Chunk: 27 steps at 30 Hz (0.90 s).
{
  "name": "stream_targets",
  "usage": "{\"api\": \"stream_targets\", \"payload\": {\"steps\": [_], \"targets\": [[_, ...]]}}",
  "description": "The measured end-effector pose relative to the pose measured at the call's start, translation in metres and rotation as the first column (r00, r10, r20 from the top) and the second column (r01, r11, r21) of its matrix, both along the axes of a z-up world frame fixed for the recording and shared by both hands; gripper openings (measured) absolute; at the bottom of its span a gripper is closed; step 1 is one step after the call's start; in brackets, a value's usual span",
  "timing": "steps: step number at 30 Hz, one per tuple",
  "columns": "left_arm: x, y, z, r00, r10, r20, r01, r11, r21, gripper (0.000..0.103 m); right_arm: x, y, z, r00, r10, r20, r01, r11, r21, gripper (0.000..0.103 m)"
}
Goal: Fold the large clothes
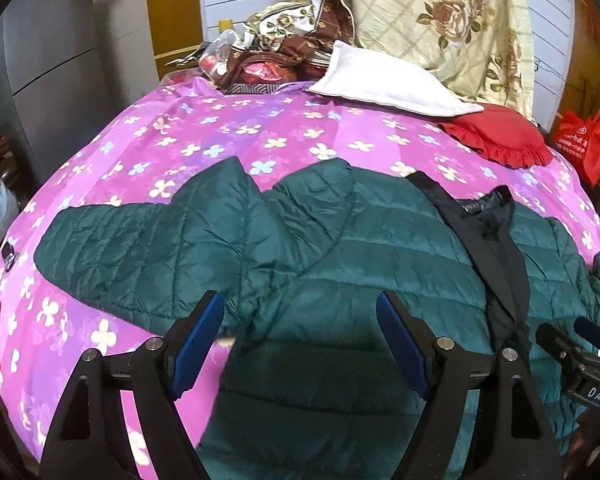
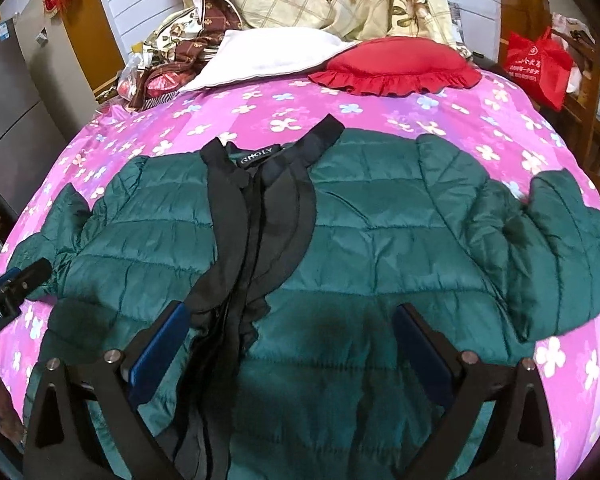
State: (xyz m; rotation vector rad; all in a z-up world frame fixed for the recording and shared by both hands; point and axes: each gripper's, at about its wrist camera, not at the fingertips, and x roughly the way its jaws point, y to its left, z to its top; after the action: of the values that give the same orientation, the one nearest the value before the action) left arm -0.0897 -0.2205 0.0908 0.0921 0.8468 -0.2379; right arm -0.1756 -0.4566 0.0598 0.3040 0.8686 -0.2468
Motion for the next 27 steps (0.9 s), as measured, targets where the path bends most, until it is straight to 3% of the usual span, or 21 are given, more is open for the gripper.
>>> {"api": "stream_targets", "payload": {"steps": [18, 27], "targets": [[0.031, 0.047, 0.0, 0.995, 0.1, 0.025, -0.1, 0.995, 0.014, 0.06, 0.025, 0.018, -0.007, 0.999, 0.048, 0.007, -0.048, 0.999, -0.022, 0.103], [0.053, 0.116, -0.008, 0.973, 0.231, 0.016, -0.231, 0.973, -0.006, 0.06, 0.025, 0.02, -0.008, 0.998, 0.057, -0.003, -0.057, 0.998, -0.015, 0.103]]}}
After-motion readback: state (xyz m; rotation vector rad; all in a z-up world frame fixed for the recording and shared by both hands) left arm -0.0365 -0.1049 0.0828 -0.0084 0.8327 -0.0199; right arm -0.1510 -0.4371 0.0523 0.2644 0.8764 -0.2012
